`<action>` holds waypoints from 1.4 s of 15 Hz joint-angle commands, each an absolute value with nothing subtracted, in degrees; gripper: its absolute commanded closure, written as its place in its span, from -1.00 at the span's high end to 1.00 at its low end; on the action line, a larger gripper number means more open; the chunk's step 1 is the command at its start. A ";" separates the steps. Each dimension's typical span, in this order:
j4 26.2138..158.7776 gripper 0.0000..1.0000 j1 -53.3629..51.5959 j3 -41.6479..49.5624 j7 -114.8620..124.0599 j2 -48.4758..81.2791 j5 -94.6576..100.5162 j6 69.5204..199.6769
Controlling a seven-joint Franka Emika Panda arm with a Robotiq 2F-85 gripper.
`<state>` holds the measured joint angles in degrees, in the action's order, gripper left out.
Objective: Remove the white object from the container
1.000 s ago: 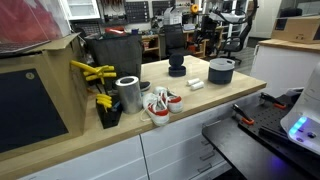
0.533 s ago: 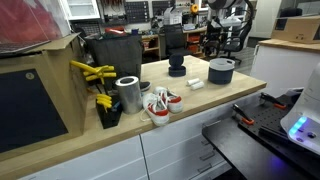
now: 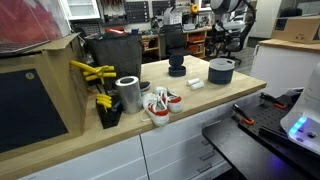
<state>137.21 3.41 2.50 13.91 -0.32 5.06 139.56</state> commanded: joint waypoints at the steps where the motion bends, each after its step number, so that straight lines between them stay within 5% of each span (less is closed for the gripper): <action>1: 136.70 1.00 3.83 3.42 13.40 0.65 7.22 138.75; 21: 141.77 1.00 6.12 6.17 14.97 -3.91 11.45 137.89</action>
